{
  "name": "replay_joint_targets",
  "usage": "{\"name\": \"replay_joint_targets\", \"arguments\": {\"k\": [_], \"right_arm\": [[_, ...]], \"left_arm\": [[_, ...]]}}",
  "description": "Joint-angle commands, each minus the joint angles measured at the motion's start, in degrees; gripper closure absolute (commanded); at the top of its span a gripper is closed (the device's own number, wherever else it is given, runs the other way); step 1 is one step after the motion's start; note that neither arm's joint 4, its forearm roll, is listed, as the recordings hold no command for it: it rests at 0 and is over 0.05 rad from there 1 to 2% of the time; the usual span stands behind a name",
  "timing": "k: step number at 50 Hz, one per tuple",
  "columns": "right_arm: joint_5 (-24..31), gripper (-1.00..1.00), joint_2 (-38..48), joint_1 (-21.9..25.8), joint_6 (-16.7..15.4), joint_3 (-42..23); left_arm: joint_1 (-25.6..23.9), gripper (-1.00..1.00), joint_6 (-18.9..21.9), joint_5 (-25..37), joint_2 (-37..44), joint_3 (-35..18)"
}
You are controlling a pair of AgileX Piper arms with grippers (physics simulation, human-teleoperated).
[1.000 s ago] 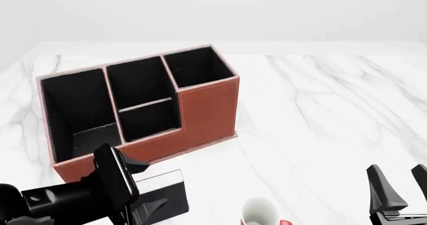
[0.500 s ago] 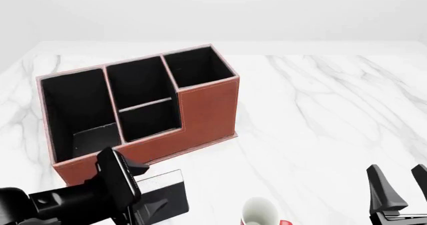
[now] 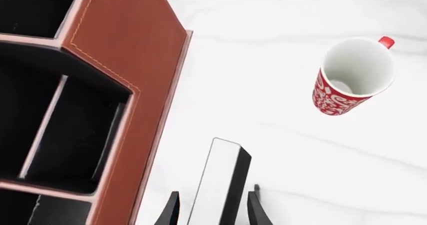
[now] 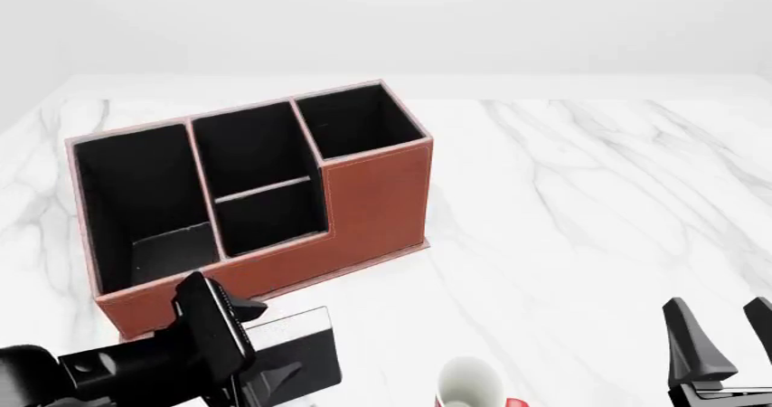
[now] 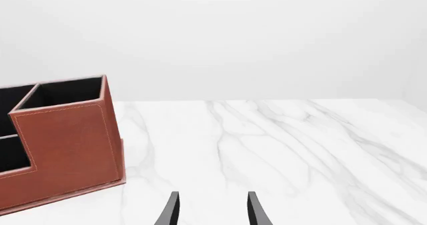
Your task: Pick up the book and place it in the front compartment of the caddy.
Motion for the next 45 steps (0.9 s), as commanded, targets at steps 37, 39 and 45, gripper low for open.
{"name": "replay_joint_targets", "arguments": {"k": [37,39,45], "right_arm": [[0.01,-1.0,-0.03,-0.08,-0.06,0.0],[0.03,-1.0,-0.02,-0.07,-0.05,0.0],[0.03,-1.0,-0.02,-0.08,-0.04,0.0]], "left_arm": [[-1.02,1.0,-1.7,-4.79,1.44,3.83],[-1.27,1.0,-1.59,-3.96,1.04,3.19],[-1.54,1.0,-0.21,-0.99,0.36,0.78]]}}
